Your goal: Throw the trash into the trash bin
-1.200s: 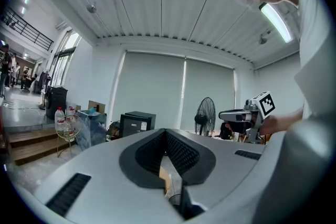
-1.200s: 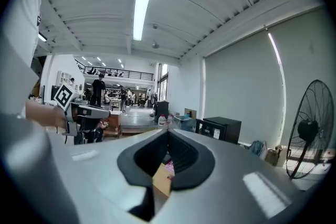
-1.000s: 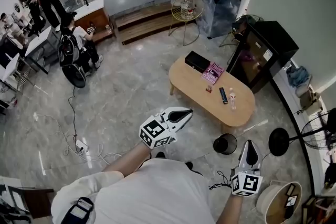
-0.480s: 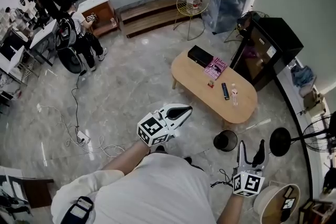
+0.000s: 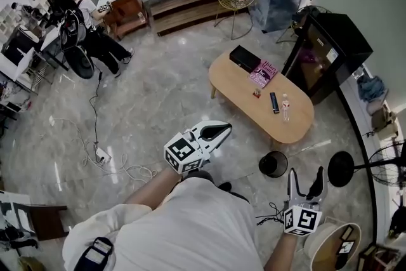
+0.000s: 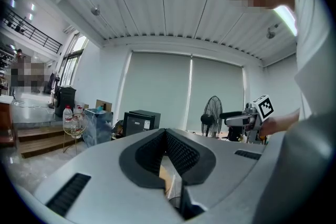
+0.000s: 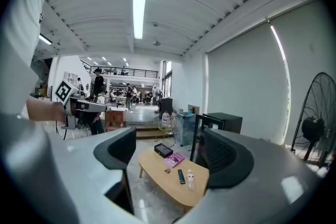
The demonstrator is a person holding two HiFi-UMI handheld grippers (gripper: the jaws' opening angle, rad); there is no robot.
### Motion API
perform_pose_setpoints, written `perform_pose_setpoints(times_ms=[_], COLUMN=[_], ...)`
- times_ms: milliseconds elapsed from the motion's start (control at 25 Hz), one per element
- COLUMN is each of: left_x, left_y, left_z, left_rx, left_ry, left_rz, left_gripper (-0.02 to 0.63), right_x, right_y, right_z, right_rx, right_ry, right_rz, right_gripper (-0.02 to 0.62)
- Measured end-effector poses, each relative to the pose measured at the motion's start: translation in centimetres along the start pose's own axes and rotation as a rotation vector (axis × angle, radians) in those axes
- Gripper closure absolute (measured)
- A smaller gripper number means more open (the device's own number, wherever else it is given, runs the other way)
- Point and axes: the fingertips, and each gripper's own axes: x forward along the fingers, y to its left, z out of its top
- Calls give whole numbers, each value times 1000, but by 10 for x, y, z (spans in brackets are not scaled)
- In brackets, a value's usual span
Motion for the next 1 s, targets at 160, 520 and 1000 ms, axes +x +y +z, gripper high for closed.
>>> perform_pose_setpoints(times_ms=[160,520,1000], left_x=[8,36,106], left_y=[-1,16,91], left_z=[-6,-12,-16], left_rx=[-15,-22,-37], left_ry=[9,32,63], left_rz=[8,3,-79], left_gripper=[600,600,598], right_x=[5,29,112], right_y=[-9,-23,-28], right_z=[-10,-22,-35], right_rx=[7,27,39], right_ry=[31,71,151], right_rz=[6,1,-34], right_gripper=[192,192,193])
